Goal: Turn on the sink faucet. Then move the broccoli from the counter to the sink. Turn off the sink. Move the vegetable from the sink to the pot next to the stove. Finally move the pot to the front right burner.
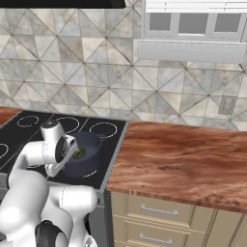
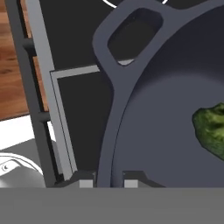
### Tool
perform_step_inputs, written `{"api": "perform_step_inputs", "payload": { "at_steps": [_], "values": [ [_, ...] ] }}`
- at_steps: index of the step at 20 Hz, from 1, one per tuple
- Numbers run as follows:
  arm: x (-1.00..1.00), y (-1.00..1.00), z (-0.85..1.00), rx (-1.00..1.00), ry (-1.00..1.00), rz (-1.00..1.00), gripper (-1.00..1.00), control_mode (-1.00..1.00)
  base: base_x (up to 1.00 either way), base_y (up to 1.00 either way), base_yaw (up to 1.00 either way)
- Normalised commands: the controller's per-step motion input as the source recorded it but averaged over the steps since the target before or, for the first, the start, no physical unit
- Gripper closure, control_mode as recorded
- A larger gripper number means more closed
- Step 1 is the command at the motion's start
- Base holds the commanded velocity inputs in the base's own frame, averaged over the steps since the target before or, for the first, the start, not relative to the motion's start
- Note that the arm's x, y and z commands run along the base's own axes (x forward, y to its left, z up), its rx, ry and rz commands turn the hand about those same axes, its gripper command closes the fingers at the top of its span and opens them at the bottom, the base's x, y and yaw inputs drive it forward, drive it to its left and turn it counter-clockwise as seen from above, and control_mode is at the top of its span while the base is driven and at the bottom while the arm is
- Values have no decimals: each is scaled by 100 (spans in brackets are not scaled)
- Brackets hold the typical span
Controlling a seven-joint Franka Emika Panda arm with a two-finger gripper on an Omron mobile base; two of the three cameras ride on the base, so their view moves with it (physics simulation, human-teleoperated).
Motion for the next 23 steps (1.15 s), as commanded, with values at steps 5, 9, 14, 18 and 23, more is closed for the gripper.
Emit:
{"api": "perform_step_inputs", "payload": {
  "at_steps": [5,9,14,18,23],
  "values": [
    [0,-4,-8,3,0,0,-100,-100,0,0,0],
    [0,0,-5,2,0,0,-100,-100,0,0,0],
    [-5,0,4,1,0,0,-100,-100,0,0,0],
    [-26,0,28,0,0,0,-100,-100,0,0,0],
    [-27,0,28,0,0,0,-100,-100,0,0,0]
  ]
}}
